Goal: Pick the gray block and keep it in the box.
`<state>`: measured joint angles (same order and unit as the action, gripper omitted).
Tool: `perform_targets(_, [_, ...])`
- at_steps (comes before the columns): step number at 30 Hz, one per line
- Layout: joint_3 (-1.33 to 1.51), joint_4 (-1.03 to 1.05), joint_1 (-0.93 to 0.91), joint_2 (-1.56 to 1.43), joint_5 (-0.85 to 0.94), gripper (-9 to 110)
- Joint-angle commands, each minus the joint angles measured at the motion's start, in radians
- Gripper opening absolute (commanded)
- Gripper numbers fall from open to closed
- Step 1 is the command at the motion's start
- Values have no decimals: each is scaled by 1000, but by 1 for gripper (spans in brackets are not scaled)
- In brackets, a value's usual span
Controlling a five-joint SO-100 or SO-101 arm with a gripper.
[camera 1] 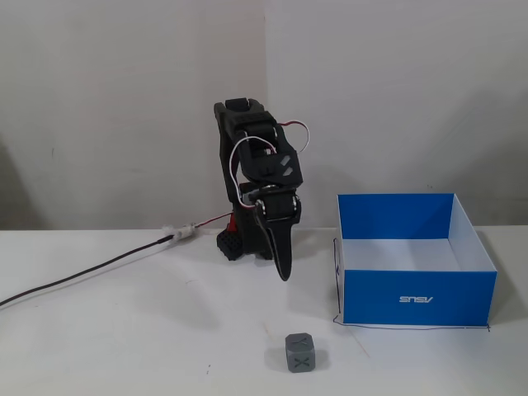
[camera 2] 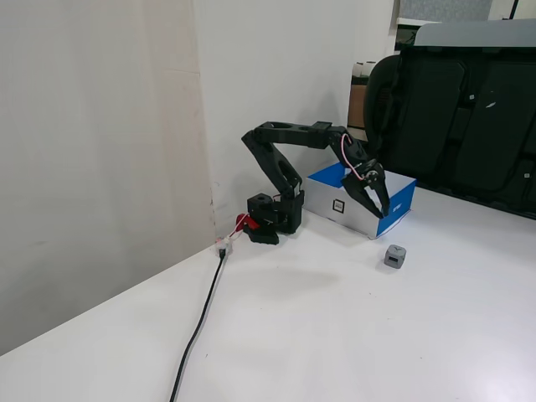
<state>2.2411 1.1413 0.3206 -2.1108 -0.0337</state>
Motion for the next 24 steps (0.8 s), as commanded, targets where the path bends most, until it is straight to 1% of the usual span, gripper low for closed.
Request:
perform_targets(1, [-52,-46,23,-11,-6,0])
perform_targets(5, [-23,-51,63,9,-5,1])
perform_targets(6, [-23,-52,69,28,-6,8])
perform_targets(7, [-23,-57,69,46,-6,11])
perform_targets(12, [-26,-87,40,144,-8,23])
perform_targets(17, [-31,-123,17,268,-28,29])
perform_targets(24, [-153,-94,-2,474,-51,30])
